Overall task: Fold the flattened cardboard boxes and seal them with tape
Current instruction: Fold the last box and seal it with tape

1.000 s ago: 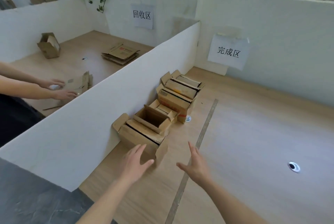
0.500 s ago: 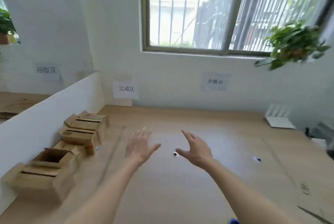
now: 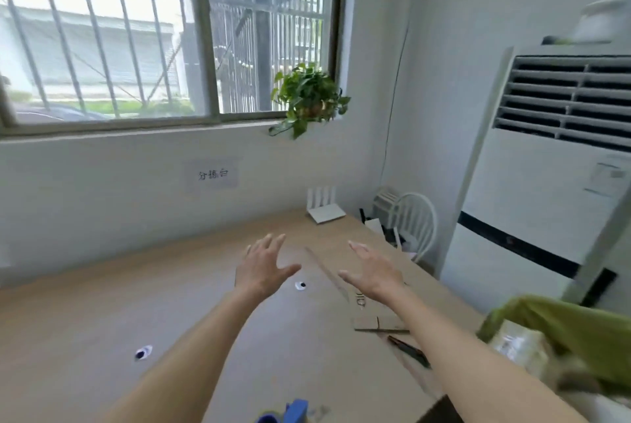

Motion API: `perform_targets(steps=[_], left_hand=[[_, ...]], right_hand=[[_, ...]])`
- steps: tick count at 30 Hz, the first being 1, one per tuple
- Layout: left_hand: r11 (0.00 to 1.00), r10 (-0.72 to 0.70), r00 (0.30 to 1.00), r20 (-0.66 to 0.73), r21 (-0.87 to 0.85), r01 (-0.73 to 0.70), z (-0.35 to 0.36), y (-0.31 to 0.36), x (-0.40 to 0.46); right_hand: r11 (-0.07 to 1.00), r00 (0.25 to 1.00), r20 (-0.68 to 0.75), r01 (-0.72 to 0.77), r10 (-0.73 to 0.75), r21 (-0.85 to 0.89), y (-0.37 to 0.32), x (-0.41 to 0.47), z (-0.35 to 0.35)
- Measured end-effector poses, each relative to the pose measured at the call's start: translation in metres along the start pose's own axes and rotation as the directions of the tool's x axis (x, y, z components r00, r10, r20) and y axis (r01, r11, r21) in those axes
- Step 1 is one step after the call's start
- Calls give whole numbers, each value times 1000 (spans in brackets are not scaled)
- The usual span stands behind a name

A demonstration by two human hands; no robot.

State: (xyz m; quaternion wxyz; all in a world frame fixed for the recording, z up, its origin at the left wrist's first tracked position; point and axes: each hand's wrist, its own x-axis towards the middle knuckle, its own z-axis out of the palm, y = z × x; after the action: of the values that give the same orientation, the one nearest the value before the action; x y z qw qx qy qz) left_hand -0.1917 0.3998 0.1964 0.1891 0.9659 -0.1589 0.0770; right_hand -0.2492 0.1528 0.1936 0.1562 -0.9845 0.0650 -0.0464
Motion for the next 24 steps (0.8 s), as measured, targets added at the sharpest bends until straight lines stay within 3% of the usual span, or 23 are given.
perform_targets(steps=[4,11,24], left_hand=[[996,72,996,47,-61,-69,42,50,51],[992,105,983,152,-89,-92,118,99,149],[996,53,943,327,-92,-24,254,123,277]], right_hand=[[989,989,-6,-145,145,38,74,16,-14],[973,972,42,-229,230,-24,164,84,-17],[938,926,173,-346,336,27,280,210,41]])
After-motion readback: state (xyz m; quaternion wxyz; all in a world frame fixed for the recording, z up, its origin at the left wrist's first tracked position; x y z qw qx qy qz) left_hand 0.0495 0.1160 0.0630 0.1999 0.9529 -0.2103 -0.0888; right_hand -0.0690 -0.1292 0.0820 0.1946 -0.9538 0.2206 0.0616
